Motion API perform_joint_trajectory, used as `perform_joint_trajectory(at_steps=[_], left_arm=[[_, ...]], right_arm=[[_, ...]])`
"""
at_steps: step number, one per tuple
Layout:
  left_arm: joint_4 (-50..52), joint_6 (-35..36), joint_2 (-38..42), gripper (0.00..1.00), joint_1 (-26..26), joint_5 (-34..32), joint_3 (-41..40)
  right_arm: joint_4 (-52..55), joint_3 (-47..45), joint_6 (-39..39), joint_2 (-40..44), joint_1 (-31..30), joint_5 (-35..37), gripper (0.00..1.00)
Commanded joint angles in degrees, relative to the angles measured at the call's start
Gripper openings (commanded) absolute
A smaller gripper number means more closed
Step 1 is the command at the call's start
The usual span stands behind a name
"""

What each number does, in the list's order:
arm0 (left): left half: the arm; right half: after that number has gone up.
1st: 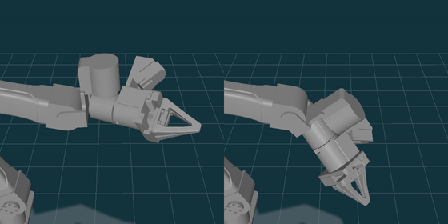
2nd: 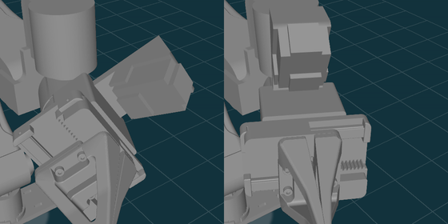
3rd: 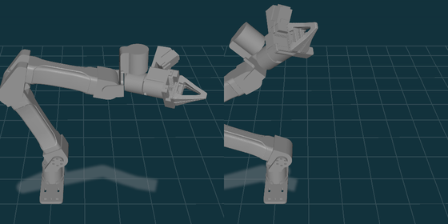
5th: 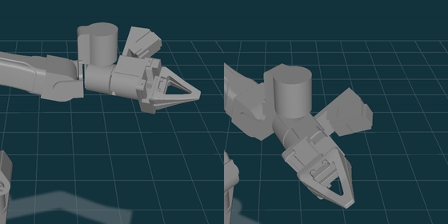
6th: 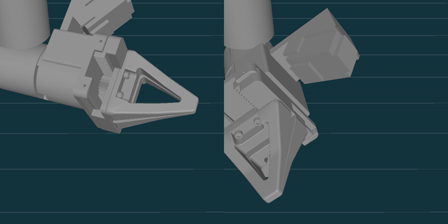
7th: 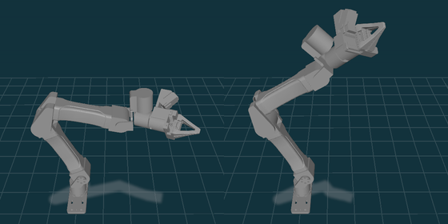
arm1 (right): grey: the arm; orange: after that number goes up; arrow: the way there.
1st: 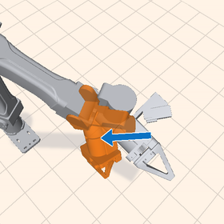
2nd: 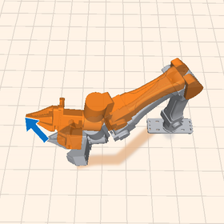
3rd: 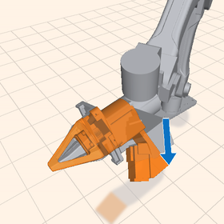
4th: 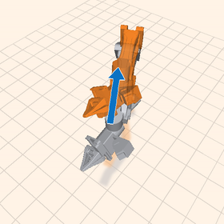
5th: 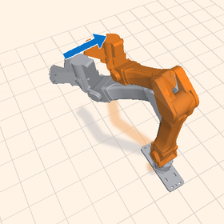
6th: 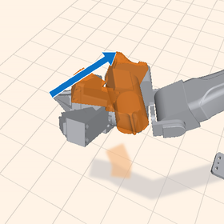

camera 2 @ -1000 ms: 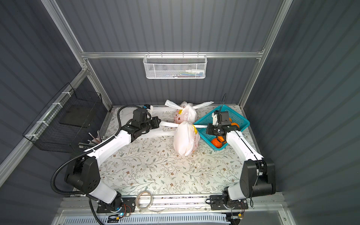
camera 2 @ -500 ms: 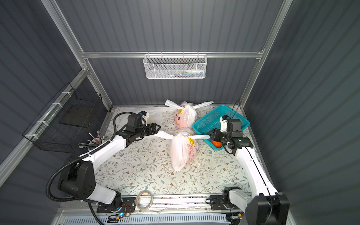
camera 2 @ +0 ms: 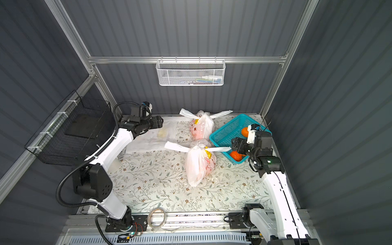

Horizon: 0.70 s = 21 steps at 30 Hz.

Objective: Place the oranges into plastic bags & tie knots
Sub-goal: Open the plastic bag at the center of the board.

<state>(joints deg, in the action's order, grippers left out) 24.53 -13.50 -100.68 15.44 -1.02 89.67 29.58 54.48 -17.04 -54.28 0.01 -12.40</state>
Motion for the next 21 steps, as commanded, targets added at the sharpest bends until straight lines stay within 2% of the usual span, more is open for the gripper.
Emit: perform_joint_trajectory(at_steps=[1,7,11,21], left_arm=[[7.1,4.8,-7.5,0.81,0.3,-2.3,4.4],[8.7,4.6,-20.6,0.81,0.4,-1.5,13.3],[8.8,4.8,-27.3,0.79,0.8,-1.8,18.3],[10.3,5.1,-37.9,0.79,2.9,-5.8,30.0]], right_arm=[[-1.1,-1.4,-0.4,0.5,0.5,1.0,0.92],[-1.9,-2.7,-0.5,1.2,0.8,0.8,0.98],[-3.9,-4.3,-0.9,1.4,1.0,-1.7,0.99],[-5.1,-5.5,-1.9,-0.2,1.5,-3.0,0.99]])
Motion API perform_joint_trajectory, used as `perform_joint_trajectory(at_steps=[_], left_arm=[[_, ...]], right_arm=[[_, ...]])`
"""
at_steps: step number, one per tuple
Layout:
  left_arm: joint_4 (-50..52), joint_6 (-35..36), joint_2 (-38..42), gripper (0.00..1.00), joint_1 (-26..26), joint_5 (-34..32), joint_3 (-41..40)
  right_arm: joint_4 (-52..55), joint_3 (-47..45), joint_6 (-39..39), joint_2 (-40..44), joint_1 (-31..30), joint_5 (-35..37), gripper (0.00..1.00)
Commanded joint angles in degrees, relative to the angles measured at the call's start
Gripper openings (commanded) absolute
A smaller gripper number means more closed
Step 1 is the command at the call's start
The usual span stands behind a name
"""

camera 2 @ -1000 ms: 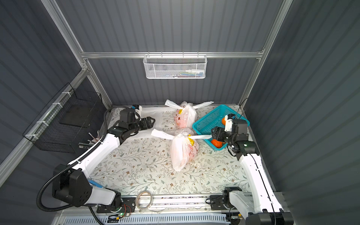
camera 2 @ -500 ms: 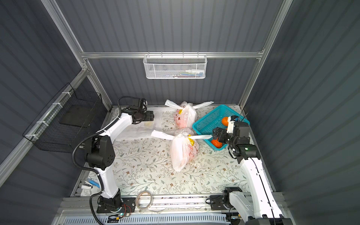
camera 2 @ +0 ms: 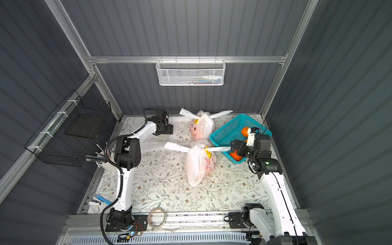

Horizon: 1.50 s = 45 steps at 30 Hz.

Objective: Place the oranges into plastic bags & tie knots
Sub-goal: Open the plastic bag at the center of the board.

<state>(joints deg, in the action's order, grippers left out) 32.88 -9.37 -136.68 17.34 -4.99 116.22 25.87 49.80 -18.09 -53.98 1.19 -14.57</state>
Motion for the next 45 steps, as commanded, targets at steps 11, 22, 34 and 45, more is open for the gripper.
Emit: perform_joint_trajectory(at_steps=[11,22,34,45], left_arm=[[3.0,0.1,-8.4,0.62,2.3,-6.0,10.2],[-0.7,-1.0,-4.4,0.33,1.6,-2.5,4.8],[-4.0,-3.0,-1.5,0.39,-1.2,3.7,0.4],[-6.1,-3.9,-1.0,0.43,-2.6,7.8,-1.1]], right_arm=[[-1.1,-1.1,-0.5,-0.9,0.5,-0.3,0.99],[-1.8,-1.5,-0.5,-1.4,0.5,-1.0,0.99],[-2.4,-1.6,-0.5,-2.2,0.5,-1.3,0.99],[-2.4,-1.6,-0.3,-3.2,0.5,-1.8,0.99]])
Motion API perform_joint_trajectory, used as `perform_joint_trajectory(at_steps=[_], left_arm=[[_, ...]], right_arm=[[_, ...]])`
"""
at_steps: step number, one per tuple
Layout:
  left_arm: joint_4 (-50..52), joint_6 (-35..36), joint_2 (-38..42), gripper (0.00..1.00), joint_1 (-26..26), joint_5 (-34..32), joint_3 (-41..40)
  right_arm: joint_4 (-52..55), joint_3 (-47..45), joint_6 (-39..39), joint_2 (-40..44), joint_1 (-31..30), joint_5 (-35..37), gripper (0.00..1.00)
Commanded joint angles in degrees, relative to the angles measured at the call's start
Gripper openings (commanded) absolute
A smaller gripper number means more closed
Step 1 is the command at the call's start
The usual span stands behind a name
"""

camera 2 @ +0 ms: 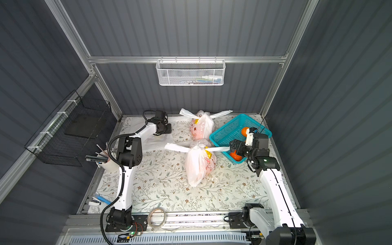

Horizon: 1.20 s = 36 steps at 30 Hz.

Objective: Place the oranges into plastic bags & tie knots
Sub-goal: Open the plastic bag at the center of the board.

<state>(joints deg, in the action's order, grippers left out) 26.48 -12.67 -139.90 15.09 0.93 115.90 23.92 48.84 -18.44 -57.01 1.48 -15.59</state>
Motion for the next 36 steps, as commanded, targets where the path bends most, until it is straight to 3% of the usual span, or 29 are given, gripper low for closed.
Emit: perform_joint_trajectory(at_steps=[1,9,15,27,30,36], left_arm=[[0.2,-0.6,2.2,0.42,-0.4,1.9,-0.8],[-0.8,-0.9,3.6,0.27,-1.1,2.9,-2.5],[-2.4,-0.2,7.7,0.0,-2.1,4.0,-6.1],[-4.6,-0.6,23.1,0.0,-6.3,5.1,-17.0],[-6.6,-2.6,28.7,0.0,-9.1,9.6,-20.9],[-10.3,-8.1,37.7,0.0,-13.5,25.8,-26.2]], right_arm=[[-0.5,-0.7,0.1,-0.2,0.2,-0.7,0.99],[-0.3,-0.9,0.6,-0.3,0.3,-0.7,0.99],[0.1,-0.1,0.9,-1.1,0.5,-1.4,0.99],[0.5,0.3,2.3,-1.8,1.9,-2.2,0.99],[0.5,0.8,2.5,-2.5,3.3,-3.0,0.99],[-1.0,2.7,0.3,-4.5,4.6,-13.6,0.99]])
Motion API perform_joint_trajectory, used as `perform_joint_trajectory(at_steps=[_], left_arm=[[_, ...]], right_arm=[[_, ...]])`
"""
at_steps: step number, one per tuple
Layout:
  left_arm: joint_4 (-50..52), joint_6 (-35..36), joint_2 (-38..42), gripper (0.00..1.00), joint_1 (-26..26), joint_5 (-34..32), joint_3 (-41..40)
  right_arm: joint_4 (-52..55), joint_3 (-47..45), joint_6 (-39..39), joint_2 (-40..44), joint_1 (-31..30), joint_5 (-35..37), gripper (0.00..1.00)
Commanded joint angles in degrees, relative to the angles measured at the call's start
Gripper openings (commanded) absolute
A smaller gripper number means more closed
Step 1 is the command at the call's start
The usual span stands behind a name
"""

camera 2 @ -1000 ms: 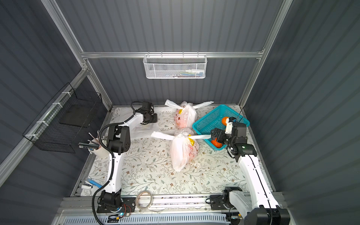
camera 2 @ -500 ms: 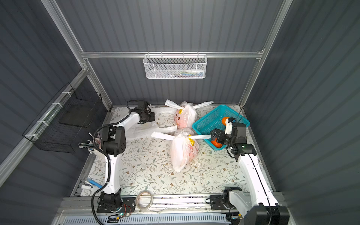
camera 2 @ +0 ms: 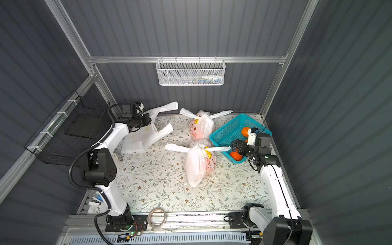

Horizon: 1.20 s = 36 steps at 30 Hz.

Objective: Place the oranges into plastic bags & tie knots
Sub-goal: Open the plastic bag at the center of the board.

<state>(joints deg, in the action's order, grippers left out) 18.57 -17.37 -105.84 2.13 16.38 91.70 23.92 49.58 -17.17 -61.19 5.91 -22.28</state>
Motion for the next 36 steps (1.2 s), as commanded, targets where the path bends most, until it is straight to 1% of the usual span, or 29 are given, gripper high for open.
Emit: perform_joint_trajectory(at_steps=[1,2,4,6,7,9,11,13,15,17,19,22,26,29,33,36], left_arm=[[-2.6,-3.9,5.2,0.0,-0.5,11.7,-3.2],[-3.2,-4.6,6.4,0.0,-0.5,13.3,-4.3],[-5.3,-7.1,9.4,0.0,-0.5,17.2,-7.4],[-7.8,-10.2,11.9,0.0,-0.4,20.7,-10.1],[-9.6,-12.1,13.3,0.0,-0.2,21.9,-13.6],[-10.8,-13.7,15.7,0.0,0.9,22.3,-16.4],[-9.6,-13.4,17.9,0.0,2.9,21.5,-17.7],[-10.2,-14.6,20.0,0.0,5.3,21.4,-19.8],[-11.2,-15.8,21.7,0.0,7.9,20.1,-21.6],[-11.5,-16.4,22.8,0.0,10.8,18.1,-23.1],[-12.0,-17.4,23.5,0.0,12.7,18.0,-24.2],[-13.9,-19.1,24.9,0.0,14.0,16.8,-26.5],[-15.8,-20.1,24.8,0.0,17.3,16.3,-27.4],[-16.5,-20.2,23.9,0.0,19.5,16.2,-27.4],[-17.7,-20.6,22.6,0.0,21.4,16.5,-27.5],[-18.7,-21.0,21.9,0.0,22.3,16.8,-27.6]], right_arm=[[-3.6,1.4,-2.9,-0.3,0.2,-10.4,0.99],[-6.8,0.7,-5.3,-0.1,0.0,-13.8,0.99],[-16.9,-2.0,-12.6,0.1,-1.1,-20.9,0.96],[-28.7,-4.4,-20.9,-0.4,-4.2,-24.8,0.93],[-34.3,-5.4,-24.6,-1.1,-6.3,-25.3,0.91],[-42.1,-5.4,-29.1,-3.3,-10.9,-24.1,0.88],[-47.9,-4.3,-32.6,-7.0,-15.6,-22.4,0.86],[-53.2,-2.8,-35.9,-10.5,-19.7,-20.3,0.82],[-57.6,-1.7,-38.1,-13.5,-23.3,-18.0,0.8],[-58.8,0.0,-38.5,-16.7,-26.3,-15.9,0.78],[-58.8,1.5,-38.5,-19.5,-28.7,-14.6,0.78],[-60.7,2.6,-40.6,-23.2,-30.8,-13.2,0.75],[-63.8,4.6,-43.0,-27.9,-33.1,-12.9,0.72],[-65.4,6.2,-44.0,-30.7,-34.4,-12.7,0.7],[-64.2,7.8,-43.5,-32.9,-35.1,-11.4,0.69],[-65.2,8.4,-44.7,-34.8,-35.2,-10.9,0.65]])
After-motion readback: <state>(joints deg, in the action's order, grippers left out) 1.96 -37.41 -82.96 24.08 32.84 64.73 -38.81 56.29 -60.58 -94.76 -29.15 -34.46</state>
